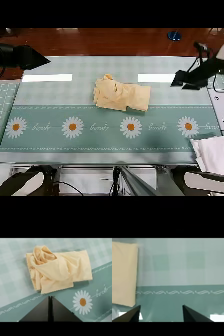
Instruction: Fold the shirts.
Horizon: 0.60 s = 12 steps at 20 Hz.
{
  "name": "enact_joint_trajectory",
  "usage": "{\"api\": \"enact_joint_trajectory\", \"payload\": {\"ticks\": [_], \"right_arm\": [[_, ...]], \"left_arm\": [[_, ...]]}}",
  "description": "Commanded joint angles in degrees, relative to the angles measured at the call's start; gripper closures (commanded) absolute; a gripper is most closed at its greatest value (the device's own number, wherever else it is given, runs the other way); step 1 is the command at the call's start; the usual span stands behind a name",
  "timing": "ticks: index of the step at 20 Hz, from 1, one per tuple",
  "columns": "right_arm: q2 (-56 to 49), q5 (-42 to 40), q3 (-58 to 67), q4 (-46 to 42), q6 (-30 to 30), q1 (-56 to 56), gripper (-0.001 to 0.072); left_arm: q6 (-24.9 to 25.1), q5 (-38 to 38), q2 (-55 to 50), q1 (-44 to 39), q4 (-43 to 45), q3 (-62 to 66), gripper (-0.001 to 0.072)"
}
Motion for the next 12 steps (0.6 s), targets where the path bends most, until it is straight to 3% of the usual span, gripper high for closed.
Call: {"api": "enact_joint_trajectory", "payload": {"ticks": [1,5,12], "right_arm": [[0.3,-9.1,-14.5,17.9,-4.9,-4.1,0.0098],[-0.4,-23.9,-23.4,29.5,-7.8,-0.7,0.0100],[-12.5,-32.0,-23.5,48.0,-12.1,10.6,0.0116]], "left_arm": [[0.0,-0.2,-0.1,0.0,0.0,0.0,0.0664],[0.0,-0.3,-0.1,0.0,0.0,0.0,0.0664],[1.5,-0.6,-0.1,0.0,0.0,0.0,0.0664]]}}
